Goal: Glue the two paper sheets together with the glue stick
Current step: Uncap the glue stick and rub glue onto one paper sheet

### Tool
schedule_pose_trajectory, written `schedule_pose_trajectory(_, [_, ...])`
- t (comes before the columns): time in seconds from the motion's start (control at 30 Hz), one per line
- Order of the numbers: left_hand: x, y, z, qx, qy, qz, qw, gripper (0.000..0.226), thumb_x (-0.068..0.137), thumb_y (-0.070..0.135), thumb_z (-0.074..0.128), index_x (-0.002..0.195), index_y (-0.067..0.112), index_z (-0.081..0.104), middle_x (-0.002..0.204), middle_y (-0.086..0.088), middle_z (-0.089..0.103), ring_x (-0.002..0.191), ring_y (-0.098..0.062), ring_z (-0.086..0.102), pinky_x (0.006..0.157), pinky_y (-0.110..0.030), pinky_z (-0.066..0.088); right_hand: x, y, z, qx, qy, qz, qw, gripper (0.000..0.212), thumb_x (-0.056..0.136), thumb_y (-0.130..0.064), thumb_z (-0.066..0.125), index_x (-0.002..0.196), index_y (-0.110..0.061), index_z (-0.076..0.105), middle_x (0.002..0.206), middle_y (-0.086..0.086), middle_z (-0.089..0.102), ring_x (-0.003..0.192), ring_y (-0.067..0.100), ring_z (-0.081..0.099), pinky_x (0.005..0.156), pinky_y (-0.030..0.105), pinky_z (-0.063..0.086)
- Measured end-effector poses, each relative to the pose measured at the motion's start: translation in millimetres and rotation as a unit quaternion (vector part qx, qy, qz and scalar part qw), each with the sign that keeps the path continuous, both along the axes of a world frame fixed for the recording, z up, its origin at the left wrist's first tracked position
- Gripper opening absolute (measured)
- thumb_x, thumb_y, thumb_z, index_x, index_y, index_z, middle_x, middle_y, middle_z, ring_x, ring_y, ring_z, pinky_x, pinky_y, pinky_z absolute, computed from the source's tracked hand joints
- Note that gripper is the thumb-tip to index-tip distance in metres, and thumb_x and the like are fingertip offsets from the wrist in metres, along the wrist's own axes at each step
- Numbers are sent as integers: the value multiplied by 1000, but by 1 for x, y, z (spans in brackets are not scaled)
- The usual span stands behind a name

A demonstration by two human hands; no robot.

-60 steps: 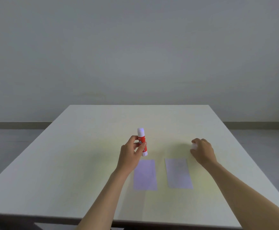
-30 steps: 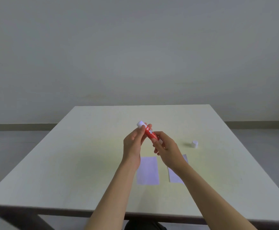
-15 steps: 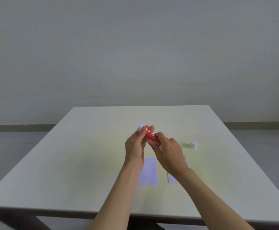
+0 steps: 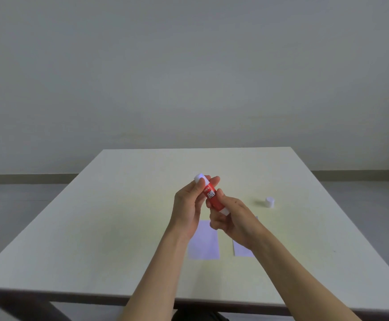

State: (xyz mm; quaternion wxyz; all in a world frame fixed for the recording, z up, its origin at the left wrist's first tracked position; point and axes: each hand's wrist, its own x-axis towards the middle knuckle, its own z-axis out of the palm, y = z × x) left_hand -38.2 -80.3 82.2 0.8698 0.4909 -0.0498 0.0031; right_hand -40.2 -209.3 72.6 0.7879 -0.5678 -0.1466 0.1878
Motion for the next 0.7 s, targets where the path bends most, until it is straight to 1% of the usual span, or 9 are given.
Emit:
schedule_pose_trajectory(0.1, [1,-1,-2,2,7,0,1000,31,70,42,67,86,15,68,111,-12,69,87,-13,70,71,-24,49,-2,-1,2,-35,-11,-13,999,50,86,-50,48,80,-1,58,58,4,31,48,15,34,50,21,32])
schedule_pose_trajectory(0.17, [3,-3,-4,0,24,26,999,32,73,40,66,90,13,68,108,-8,73,97,-16,70,78,-30,49,-3,3,5,-164,-114,-89,976,52,92,-48,45,83,2,57,54,2,48,49,15,43,51,21,39])
schedule_pose_trajectory(0.27, [4,-7,-3,-13,39,84,996,31,83,30,66,102,5,68,103,-3,76,103,-13,69,87,-29,49,-7,11,4,-409,-310,-244,823,28,93,-43,46,100,-17,56,70,-5,59,55,14,51,52,27,35])
schedule_pose_trajectory(0.33, [4,-10,0,2,40,101,994,31,87,29,63,106,4,67,97,3,77,102,-7,68,92,-27,47,-10,16,4,-505,-379,-287,721,27,93,-36,50,111,-16,54,81,-6,63,57,21,50,50,27,29])
schedule_pose_trajectory(0.37, [5,-10,1,4,39,102,994,28,88,29,62,102,7,68,97,3,77,104,-8,68,94,-27,46,-10,18,4,-520,-391,-299,698,26,93,-32,51,109,-12,55,82,-2,65,54,23,45,47,25,24])
schedule_pose_trajectory(0.4, [5,-10,3,4,37,98,995,24,88,29,61,98,9,68,97,1,77,106,-10,67,96,-27,46,-9,19,4,-517,-387,-301,701,23,94,-29,49,106,-10,54,80,-1,64,52,23,41,45,24,19])
schedule_pose_trajectory(0.53, [4,-5,6,5,20,76,997,17,87,27,60,84,14,70,98,-5,76,102,-12,69,98,-30,45,-4,15,3,-417,-328,-210,821,15,97,-29,42,90,-16,43,56,-11,40,48,11,38,45,24,23])
schedule_pose_trajectory(0.63, [4,-3,5,10,8,58,998,20,77,36,64,80,17,72,105,-7,73,101,-12,68,98,-33,46,-4,11,8,-367,-312,-167,860,24,97,-26,43,75,-25,36,52,-10,35,43,9,34,44,20,25])
schedule_pose_trajectory(0.7, [5,-1,3,8,6,45,999,19,75,37,64,78,20,73,107,-6,73,101,-13,68,98,-35,46,-4,9,10,-339,-278,-136,888,23,97,-25,43,76,-19,41,58,-2,40,50,11,34,49,20,29])
